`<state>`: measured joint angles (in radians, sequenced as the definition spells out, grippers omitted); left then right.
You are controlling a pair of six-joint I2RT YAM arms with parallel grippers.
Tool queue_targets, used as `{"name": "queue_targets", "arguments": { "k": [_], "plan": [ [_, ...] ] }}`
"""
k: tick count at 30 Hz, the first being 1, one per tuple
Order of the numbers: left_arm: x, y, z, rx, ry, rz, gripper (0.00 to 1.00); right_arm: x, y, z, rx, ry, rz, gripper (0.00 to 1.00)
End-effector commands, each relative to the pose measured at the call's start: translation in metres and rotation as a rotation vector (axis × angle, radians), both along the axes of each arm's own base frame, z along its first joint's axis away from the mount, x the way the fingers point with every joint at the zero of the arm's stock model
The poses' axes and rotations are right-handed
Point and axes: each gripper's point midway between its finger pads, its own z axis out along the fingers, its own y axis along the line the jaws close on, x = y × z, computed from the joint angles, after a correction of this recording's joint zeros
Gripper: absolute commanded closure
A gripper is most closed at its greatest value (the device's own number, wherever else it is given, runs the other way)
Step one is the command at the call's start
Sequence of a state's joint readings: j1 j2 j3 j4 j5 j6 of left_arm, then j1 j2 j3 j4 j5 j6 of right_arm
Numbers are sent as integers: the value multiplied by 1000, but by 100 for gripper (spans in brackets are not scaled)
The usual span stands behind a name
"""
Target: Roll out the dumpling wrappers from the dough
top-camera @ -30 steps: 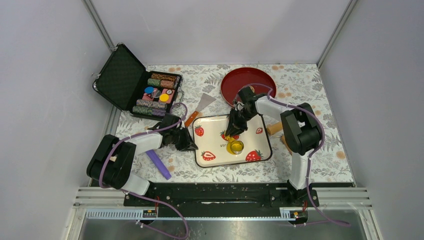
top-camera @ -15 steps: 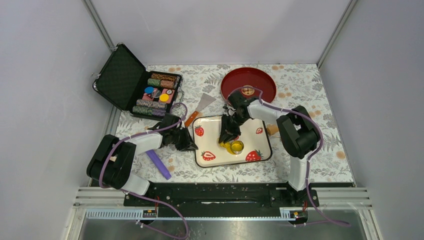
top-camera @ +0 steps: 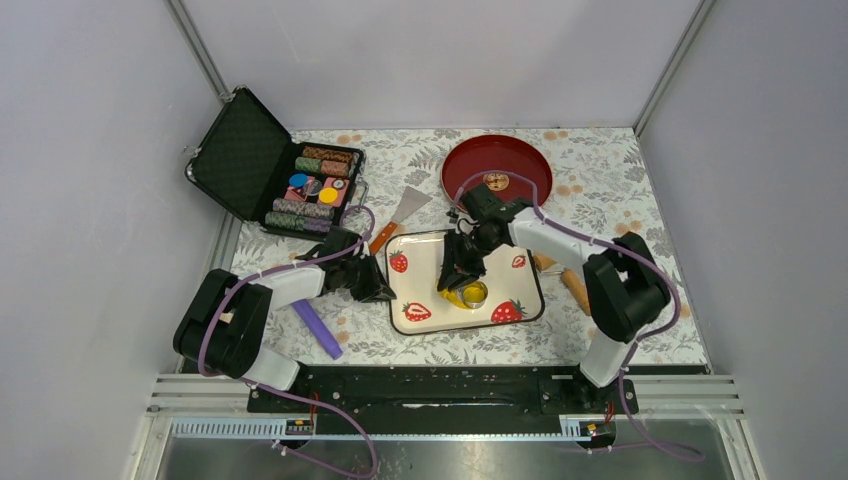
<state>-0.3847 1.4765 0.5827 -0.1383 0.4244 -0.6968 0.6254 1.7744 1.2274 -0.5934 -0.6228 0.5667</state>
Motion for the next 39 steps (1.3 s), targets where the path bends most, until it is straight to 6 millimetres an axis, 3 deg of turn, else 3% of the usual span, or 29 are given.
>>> {"name": "queue_targets", "arguments": {
  "k": [1,12,20,26,39],
  "plan": [
    [-33,34,-43,184,117,3,100,-15,-3,28,50,-22,0,71],
    [-33,33,-43,184,118,0,100,-29,-26,52,19,-106,-32,70],
    [-33,33,-43,183,117,-1,100,-20,-35,74,30,-172,-73,69],
    [-32,34,-43,186,115,0,100,3,-40,91,33,-212,-98,68],
    [-33,33,-43,184,118,-9,100,86,-60,112,60,-279,-219,68]
  ]
}}
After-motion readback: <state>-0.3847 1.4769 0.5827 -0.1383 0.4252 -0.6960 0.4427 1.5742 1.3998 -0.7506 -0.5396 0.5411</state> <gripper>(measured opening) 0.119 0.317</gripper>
